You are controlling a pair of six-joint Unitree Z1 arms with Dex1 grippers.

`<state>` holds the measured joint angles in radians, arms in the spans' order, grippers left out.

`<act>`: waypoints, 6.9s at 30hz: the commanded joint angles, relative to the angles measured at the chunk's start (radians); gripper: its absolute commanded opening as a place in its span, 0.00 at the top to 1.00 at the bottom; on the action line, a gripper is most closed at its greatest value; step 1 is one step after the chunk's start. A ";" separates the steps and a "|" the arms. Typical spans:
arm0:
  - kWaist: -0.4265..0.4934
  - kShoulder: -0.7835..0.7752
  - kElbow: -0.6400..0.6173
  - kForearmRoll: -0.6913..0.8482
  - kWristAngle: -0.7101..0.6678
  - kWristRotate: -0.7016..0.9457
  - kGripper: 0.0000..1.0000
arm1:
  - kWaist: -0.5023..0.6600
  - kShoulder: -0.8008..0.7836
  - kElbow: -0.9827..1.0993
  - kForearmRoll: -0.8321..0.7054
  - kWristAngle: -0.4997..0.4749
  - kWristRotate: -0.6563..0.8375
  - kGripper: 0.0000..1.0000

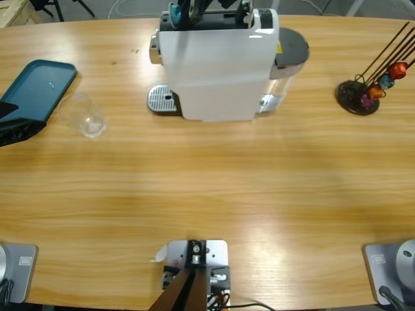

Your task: Pour coffee

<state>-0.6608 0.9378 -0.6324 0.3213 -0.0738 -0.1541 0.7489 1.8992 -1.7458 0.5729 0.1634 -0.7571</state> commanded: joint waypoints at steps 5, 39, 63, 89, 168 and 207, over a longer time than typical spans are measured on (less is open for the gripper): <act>-0.005 0.001 0.040 -0.007 0.014 0.013 0.05 | -0.003 0.058 -0.003 0.012 -0.008 0.018 0.43; -0.005 -0.052 0.074 -0.075 0.045 0.022 0.04 | 0.058 -0.559 0.410 -0.175 -0.303 0.730 1.00; -0.005 -0.057 0.050 -0.028 0.015 0.027 0.06 | 0.096 -0.194 0.265 -0.292 -0.518 0.617 1.00; -0.005 -0.061 0.051 -0.028 0.016 0.027 0.05 | 0.225 0.021 0.191 -0.253 -0.513 0.664 1.00; -0.005 0.368 0.157 -0.384 0.272 -0.033 0.05 | 0.211 -0.899 1.063 -0.175 -0.230 0.837 0.00; -0.005 0.608 0.171 -0.519 0.310 -0.113 0.60 | 0.211 -0.890 1.122 -0.228 -0.238 0.851 0.00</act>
<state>-0.6619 1.5178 -0.4979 -0.1855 0.2252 -0.2579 0.9591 1.0048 -0.6564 0.3589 -0.0592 0.0816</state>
